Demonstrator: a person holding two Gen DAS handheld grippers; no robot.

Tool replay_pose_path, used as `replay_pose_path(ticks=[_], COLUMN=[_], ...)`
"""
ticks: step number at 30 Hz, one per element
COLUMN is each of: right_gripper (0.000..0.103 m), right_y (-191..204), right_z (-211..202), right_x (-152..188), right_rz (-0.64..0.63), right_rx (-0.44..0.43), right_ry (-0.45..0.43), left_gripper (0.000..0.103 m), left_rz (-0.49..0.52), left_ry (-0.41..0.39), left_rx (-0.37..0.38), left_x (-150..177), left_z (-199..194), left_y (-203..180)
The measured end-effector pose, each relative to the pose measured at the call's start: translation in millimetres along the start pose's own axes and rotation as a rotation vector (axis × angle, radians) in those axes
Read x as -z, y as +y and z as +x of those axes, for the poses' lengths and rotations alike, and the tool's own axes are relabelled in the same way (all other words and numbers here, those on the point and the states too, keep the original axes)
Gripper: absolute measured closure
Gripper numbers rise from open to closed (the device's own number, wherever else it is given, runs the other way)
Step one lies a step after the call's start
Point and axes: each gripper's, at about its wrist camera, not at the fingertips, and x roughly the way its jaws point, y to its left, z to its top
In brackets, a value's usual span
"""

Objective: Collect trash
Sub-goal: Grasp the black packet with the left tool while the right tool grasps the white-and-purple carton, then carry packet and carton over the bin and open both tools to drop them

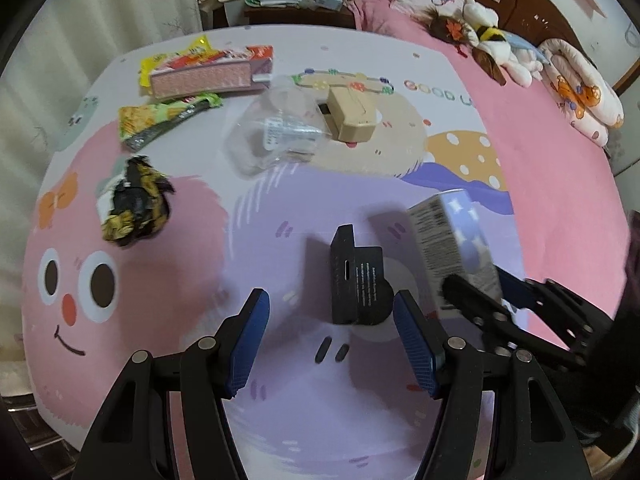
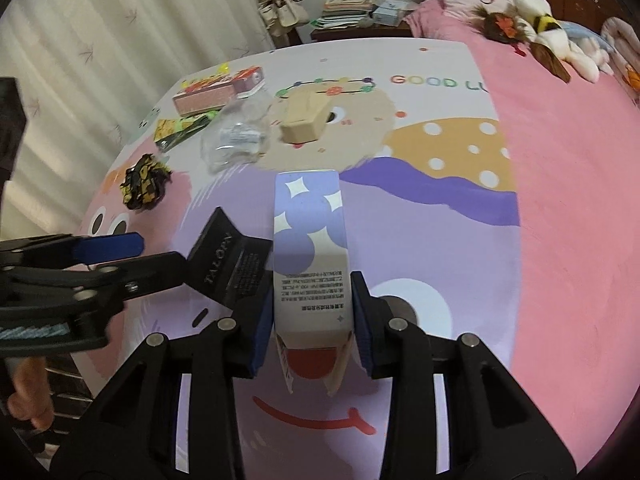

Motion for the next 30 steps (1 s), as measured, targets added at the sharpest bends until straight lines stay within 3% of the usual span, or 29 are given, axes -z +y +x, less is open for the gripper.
replay_pose_path(ticks=[7, 12, 21, 30], right_gripper=[0.071, 0.071, 0.071, 0.071], right_y=[-7.7, -7.6, 6.0, 47.3], right_z=[-6.3, -8.0, -14.1, -32.8], right_x=[6.9, 12.2, 18.0, 36.8], right_rz=[0.015, 0.021, 0.030, 0.002], right_rx=[0.008, 0.012, 0.004, -0.016], right_ry=[0.001, 0.007, 0.003, 0.001], left_gripper=[0.059, 0.094, 0.096, 0.096], left_rz=[-0.025, -0.029, -0.010, 0.032], left_ry=[0.060, 0.079, 0.006, -0.100], left_rx=[0.021, 0.040, 0.015, -0.011], left_x=[-13.1, -14.2, -1.7, 40.3], left_z=[32.7, 44.8, 20.7, -46.8], left_y=[0.1, -0.3, 8.9, 34.4])
